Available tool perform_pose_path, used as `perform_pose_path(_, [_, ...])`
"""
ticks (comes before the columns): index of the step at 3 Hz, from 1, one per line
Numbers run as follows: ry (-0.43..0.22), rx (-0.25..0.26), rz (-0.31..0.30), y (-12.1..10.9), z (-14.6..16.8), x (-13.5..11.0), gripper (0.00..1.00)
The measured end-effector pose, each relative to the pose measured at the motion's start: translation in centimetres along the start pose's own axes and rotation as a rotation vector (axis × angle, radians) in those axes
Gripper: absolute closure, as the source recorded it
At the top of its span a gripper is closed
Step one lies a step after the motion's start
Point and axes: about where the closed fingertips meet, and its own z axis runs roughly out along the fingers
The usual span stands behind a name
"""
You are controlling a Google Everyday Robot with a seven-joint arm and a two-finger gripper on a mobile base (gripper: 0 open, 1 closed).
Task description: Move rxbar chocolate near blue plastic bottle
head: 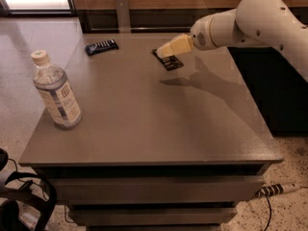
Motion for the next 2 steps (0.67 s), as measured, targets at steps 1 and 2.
perform_pose_path(1, [-0.060,-0.049,0.039,0.0,4.5,0.8,0.00])
perform_pose_path(2, [-0.079,-0.077,0.058,0.1,7.0,1.5,0.00])
